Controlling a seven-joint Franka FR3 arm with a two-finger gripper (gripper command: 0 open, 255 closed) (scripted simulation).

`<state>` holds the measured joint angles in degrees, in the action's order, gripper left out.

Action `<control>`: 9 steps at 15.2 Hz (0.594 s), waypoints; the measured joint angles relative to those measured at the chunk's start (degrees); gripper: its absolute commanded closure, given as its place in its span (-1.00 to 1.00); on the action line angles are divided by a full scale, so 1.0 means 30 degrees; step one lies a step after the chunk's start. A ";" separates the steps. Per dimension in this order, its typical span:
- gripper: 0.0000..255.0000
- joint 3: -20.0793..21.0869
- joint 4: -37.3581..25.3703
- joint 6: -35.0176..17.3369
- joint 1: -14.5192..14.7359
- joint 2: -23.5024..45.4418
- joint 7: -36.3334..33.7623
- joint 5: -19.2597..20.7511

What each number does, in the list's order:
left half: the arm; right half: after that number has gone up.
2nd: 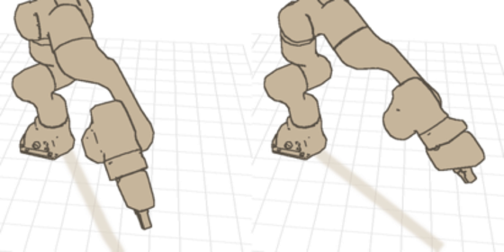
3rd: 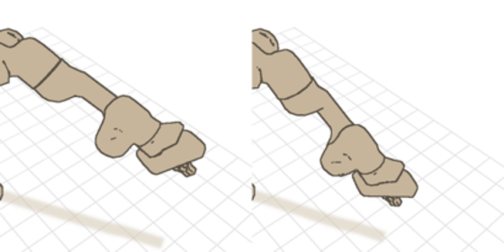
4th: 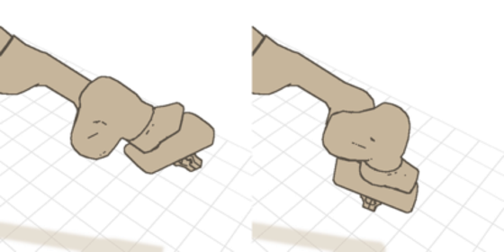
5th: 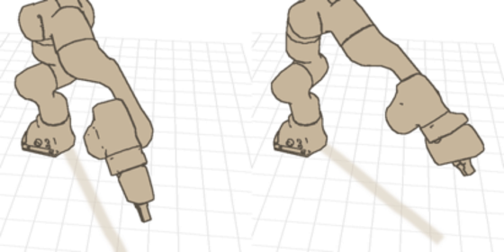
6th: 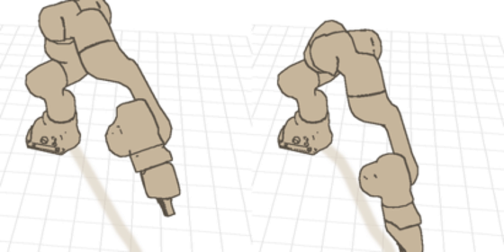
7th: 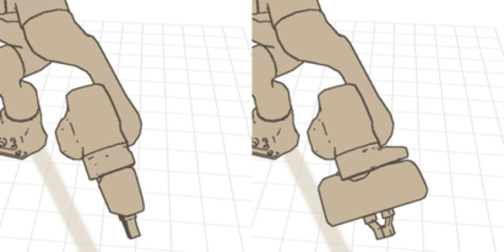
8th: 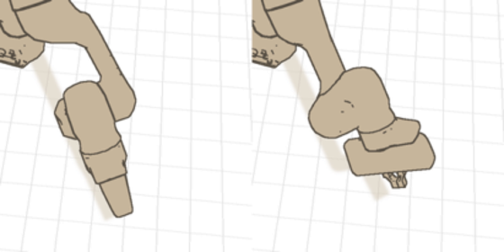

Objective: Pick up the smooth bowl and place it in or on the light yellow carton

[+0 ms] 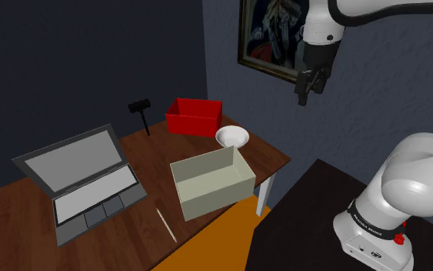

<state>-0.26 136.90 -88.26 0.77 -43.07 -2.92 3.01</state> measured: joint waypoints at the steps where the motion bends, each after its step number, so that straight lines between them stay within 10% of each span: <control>1: -1.00 0.0000 0.0000 0.0000 0.0000 0.0000 0.0000 0.0000; 9: -1.00 0.1141 0.0890 -0.4448 0.0143 0.3632 -0.1013 0.0848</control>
<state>3.16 139.57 -101.61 1.20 -32.18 -5.96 5.55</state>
